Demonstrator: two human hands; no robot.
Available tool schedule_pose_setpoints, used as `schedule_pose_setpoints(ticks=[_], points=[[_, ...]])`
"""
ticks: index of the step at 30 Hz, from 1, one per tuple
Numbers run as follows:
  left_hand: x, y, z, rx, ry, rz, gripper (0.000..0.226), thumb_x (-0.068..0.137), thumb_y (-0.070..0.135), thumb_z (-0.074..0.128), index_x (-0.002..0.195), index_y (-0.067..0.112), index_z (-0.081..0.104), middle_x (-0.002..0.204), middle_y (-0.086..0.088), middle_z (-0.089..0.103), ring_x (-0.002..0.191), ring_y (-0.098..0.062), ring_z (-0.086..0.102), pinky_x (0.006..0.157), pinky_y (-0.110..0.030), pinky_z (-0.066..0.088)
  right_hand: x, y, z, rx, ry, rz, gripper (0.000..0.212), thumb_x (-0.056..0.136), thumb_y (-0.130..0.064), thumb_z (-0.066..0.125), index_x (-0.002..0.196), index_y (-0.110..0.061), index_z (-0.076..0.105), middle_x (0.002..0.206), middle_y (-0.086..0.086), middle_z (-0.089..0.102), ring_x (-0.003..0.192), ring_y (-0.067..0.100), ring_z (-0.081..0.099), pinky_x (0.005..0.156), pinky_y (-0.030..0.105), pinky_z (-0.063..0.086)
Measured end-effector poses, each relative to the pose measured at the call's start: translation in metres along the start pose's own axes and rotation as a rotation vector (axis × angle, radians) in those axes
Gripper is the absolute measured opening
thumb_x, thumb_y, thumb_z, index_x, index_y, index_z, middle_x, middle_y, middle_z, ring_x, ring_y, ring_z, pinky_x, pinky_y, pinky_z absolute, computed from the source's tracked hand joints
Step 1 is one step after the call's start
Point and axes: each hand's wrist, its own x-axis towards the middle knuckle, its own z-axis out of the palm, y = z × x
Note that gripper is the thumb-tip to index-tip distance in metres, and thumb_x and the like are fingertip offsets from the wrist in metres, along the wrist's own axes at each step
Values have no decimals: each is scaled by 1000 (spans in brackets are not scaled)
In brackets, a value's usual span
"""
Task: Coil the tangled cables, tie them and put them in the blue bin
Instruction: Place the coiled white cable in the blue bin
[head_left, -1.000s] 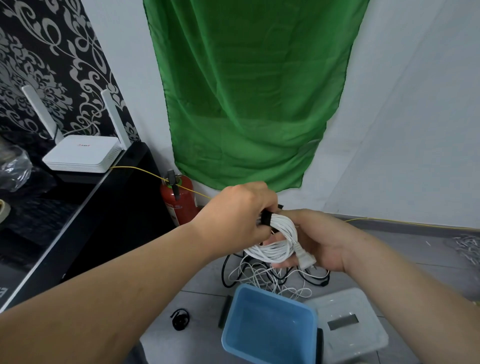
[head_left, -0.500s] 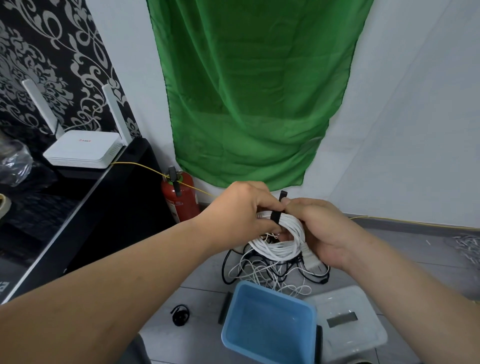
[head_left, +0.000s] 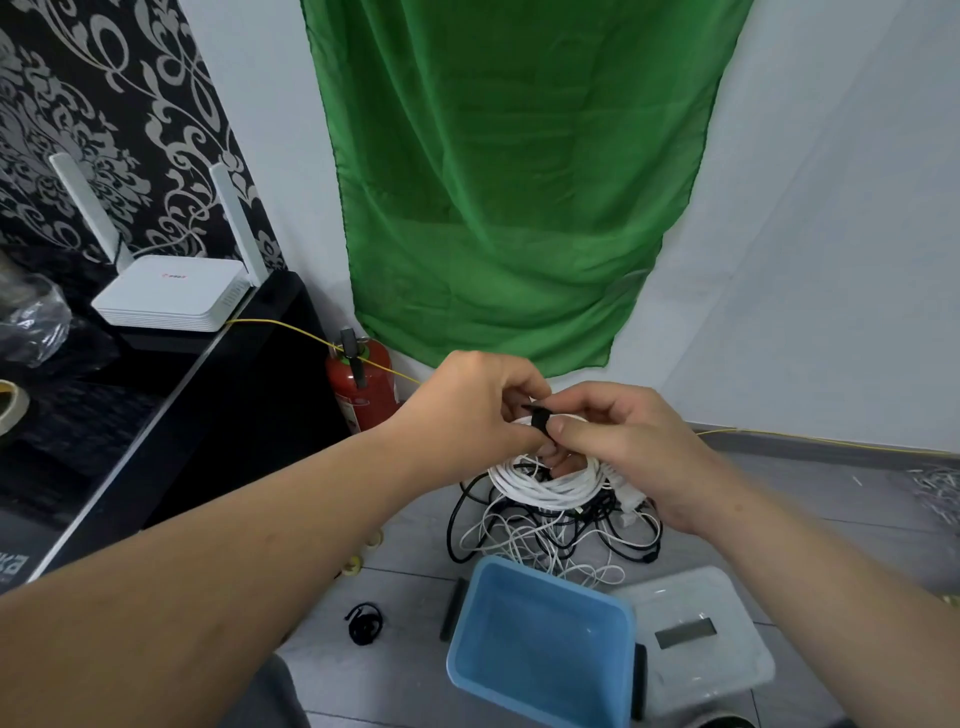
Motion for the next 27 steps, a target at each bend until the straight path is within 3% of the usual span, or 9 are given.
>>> schedule_pose_setpoints(ticks=[4, 8, 11, 13, 15, 17, 19, 24, 27], points=[[1, -4, 6, 87, 47, 46, 20, 72, 19, 89, 87, 19, 76, 80, 5, 72, 77, -13, 66, 72, -38, 55, 4, 6, 5, 2, 58, 80, 10, 97, -5, 63, 98, -4, 74, 85, 15, 78, 76, 28, 76, 93, 42, 58], [-4, -9, 15, 218, -11, 84, 8, 80, 19, 78, 87, 21, 74, 80, 3, 71, 76, -19, 64, 67, -34, 52, 0, 14, 8, 44, 67, 168, 12, 99, -7, 63, 104, 0, 71, 85, 15, 78, 75, 23, 76, 88, 36, 60], [-13, -7, 22, 308, -64, 68, 9, 84, 23, 74, 91, 18, 71, 84, 0, 70, 80, -23, 61, 68, -35, 51, -6, 22, 9, 17, 81, 205, 12, 97, -17, 68, 100, -8, 75, 92, 13, 79, 88, 24, 76, 99, 45, 57], [-19, -5, 30, 375, -106, 52, 10, 87, 26, 72, 94, 20, 69, 90, -1, 70, 85, -24, 61, 72, -37, 51, -12, 26, 10, -15, 62, 240, 23, 88, -30, 74, 100, -11, 77, 99, 13, 79, 104, 30, 74, 104, 52, 52], [-23, -4, 37, 401, -142, 32, 8, 89, 28, 71, 95, 22, 68, 94, -1, 70, 88, -25, 61, 72, -35, 51, -19, 30, 10, -85, 41, 280, 24, 86, -29, 74, 101, -10, 78, 100, 12, 79, 105, 29, 73, 96, 50, 56], [-24, -5, 45, 419, -169, -3, 5, 90, 27, 69, 92, 22, 69, 93, -1, 69, 87, -26, 62, 71, -33, 50, -24, 37, 7, -183, 29, 287, 17, 87, -21, 75, 98, -8, 76, 98, 14, 78, 82, 22, 71, 71, 37, 59], [-24, -10, 56, 422, -199, -32, 10, 89, 27, 72, 94, 19, 72, 94, -2, 71, 87, -25, 63, 73, -32, 52, -30, 48, 8, -255, 38, 316, 23, 86, -24, 79, 102, -10, 72, 95, 15, 77, 64, 17, 64, 59, 31, 55], [-26, -36, 99, 420, -287, -132, 10, 84, 27, 76, 93, 25, 74, 93, 1, 70, 89, -24, 66, 73, -29, 52, -31, 100, 15, -389, 57, 432, 29, 82, -31, 81, 98, -10, 69, 75, 5, 69, 61, 21, 63, 61, 45, 59], [-29, -65, 122, 417, -323, -223, 13, 83, 31, 78, 95, 29, 75, 99, 1, 71, 92, -24, 67, 77, -32, 56, -27, 137, 24, -299, 106, 503, 30, 83, -27, 83, 98, -8, 64, 74, 8, 70, 59, 23, 66, 55, 35, 51]])
